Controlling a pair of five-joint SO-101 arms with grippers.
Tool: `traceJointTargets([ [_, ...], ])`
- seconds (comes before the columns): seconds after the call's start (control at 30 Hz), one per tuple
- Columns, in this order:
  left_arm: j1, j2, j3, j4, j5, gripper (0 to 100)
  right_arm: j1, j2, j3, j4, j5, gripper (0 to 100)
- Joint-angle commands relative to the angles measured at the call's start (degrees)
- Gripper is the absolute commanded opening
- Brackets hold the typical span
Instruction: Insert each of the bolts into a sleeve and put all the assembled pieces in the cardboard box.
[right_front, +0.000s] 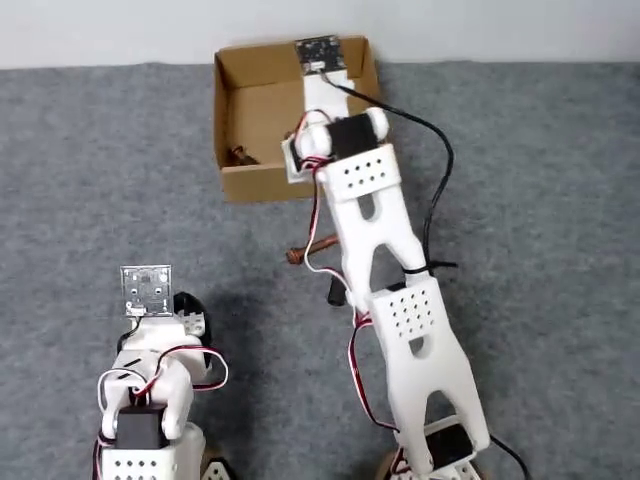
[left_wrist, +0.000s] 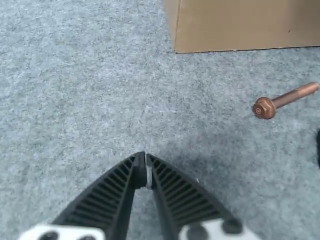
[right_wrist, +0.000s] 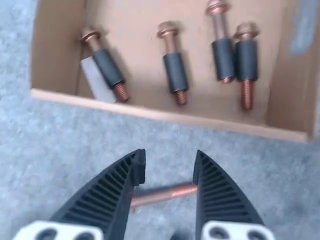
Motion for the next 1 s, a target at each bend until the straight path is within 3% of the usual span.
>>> traceJointTargets([
  [0.0,-0.53,-0.09,-0.22,-0.18,-0.44,0,-1.45,-11.03,10.90,2.68,-3.52,15.0],
  [0.27,-0.53,-0.09,-0.22,-0.18,-0.44,0,-2.68,-30.02,47.82,2.42,-12.66,15.1],
  [0.43,-0.53,-0.09,-0.22,-0.18,-0.44,0,-2.68,-32.66,60.48,2.33,-15.91,15.1],
  [0.97,-0.53,-0.09,-0.22,-0.18,-0.53,0,-3.38,-20.79,64.44,-7.69,-16.35,15.1],
])
